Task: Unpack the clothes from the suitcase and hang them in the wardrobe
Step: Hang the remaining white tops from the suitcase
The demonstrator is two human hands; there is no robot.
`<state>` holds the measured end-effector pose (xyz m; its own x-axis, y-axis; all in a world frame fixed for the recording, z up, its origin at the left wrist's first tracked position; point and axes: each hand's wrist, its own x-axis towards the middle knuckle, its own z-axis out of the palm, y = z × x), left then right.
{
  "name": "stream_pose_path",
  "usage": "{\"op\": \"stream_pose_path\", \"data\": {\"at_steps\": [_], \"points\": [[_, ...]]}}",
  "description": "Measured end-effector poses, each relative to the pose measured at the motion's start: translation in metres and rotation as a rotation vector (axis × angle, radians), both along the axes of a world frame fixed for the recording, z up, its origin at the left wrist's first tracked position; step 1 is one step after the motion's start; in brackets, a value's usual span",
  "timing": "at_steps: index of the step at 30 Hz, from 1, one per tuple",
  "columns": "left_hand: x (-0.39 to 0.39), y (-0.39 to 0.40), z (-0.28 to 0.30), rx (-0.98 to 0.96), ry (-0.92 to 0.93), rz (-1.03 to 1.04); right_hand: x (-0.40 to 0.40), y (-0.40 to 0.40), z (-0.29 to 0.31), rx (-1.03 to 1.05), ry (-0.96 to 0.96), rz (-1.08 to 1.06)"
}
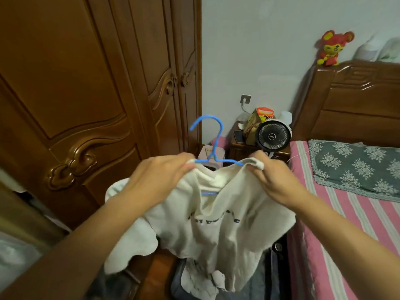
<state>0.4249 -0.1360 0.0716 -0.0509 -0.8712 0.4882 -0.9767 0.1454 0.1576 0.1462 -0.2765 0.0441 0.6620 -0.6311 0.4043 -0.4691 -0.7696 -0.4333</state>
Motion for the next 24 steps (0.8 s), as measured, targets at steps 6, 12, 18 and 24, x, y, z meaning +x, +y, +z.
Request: {"op": "stream_pose_path", "data": {"at_steps": [6,12,18,24], "points": [[0.049,0.029,-0.007,0.064,-0.038,0.161,0.009,-0.005,0.001,0.028,-0.164,-0.087],[0.029,0.022,-0.01,-0.086,-0.031,0.262,0.007,-0.015,-0.021,-0.011,-0.074,-0.09],[0.025,0.02,-0.016,0.118,-0.129,0.352,-0.051,-0.058,-0.069,0.486,-0.226,-0.214],[0.005,0.04,-0.015,0.078,-0.206,0.227,-0.051,-0.077,-0.042,0.381,-0.18,-0.181]]}}
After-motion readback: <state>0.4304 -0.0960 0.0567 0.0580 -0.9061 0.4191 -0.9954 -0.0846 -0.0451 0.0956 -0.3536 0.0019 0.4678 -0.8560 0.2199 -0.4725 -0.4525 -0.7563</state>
